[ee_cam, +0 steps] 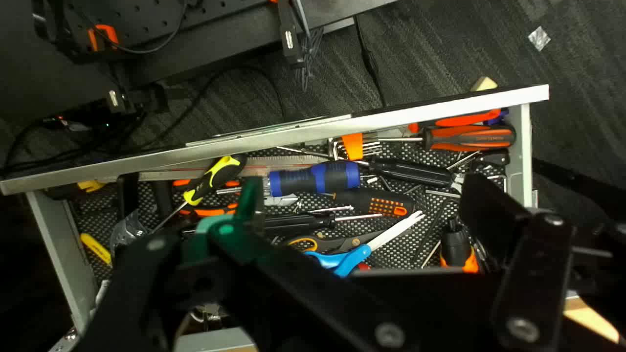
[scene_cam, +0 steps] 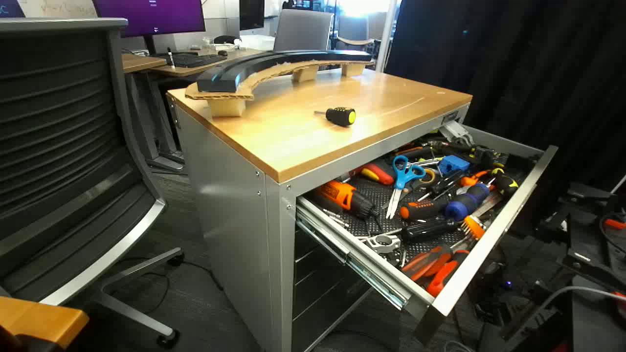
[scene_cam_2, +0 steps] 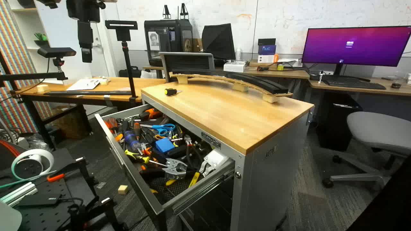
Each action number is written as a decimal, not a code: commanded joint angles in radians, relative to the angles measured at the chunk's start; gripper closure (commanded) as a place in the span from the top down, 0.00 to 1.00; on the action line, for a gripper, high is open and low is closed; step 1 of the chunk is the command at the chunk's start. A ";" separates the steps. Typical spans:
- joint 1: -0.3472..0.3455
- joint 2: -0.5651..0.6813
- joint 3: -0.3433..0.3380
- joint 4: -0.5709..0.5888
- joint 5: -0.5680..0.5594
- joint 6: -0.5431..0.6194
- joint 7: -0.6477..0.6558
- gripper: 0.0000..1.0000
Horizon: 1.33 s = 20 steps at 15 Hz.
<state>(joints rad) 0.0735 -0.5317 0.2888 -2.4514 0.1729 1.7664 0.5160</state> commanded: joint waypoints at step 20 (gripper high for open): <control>0.101 0.810 -0.080 0.512 -0.225 0.494 -0.069 1.00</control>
<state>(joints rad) 0.1240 0.1792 0.2535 -2.0698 -0.0090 2.3104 0.4674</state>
